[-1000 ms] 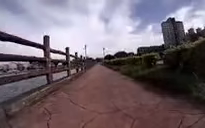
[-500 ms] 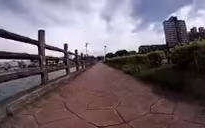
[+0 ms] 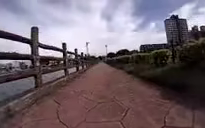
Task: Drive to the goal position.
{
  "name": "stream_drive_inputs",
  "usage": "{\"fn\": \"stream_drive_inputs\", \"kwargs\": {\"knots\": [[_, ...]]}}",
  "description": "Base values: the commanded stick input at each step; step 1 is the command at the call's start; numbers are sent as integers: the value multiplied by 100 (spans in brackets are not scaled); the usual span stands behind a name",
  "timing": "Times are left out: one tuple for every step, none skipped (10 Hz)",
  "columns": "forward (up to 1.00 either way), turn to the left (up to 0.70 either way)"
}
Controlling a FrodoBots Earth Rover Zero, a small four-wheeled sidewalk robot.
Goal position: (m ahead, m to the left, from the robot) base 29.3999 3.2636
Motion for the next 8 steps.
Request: {"fn": "stream_drive_inputs", "kwargs": {"knots": [[70,11],[70,11],[70,11],[70,11],[70,11],[70,11],[70,11],[70,11]]}}
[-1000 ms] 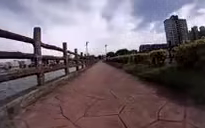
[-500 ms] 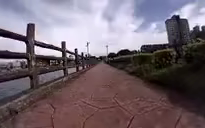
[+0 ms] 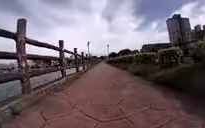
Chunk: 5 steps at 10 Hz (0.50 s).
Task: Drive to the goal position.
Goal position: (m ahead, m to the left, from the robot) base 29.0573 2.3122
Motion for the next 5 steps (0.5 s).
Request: {"fn": "stream_drive_inputs", "kwargs": {"knots": [[70,11],[70,11],[70,-1],[70,-17],[70,-22]]}}
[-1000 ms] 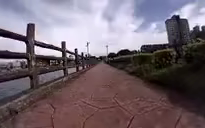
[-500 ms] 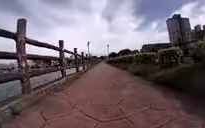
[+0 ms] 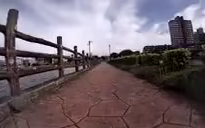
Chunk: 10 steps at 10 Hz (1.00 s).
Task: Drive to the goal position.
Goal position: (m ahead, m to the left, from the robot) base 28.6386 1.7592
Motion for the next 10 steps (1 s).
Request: {"fn": "stream_drive_inputs", "kwargs": {"knots": [[70,-20],[70,-10],[70,-1],[70,0],[70,2],[70,4],[70,5],[70,7],[70,7],[70,7]]}}
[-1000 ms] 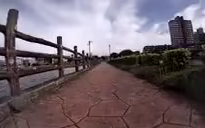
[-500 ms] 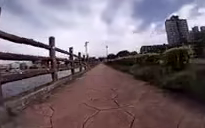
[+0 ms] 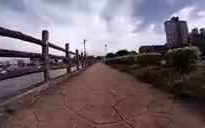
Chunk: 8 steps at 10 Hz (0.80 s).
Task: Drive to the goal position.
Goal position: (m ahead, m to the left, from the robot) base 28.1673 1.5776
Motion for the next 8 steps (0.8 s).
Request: {"fn": "stream_drive_inputs", "kwargs": {"knots": [[70,7],[70,7],[70,9],[70,10],[70,11],[70,11],[70,11],[70,11]]}}
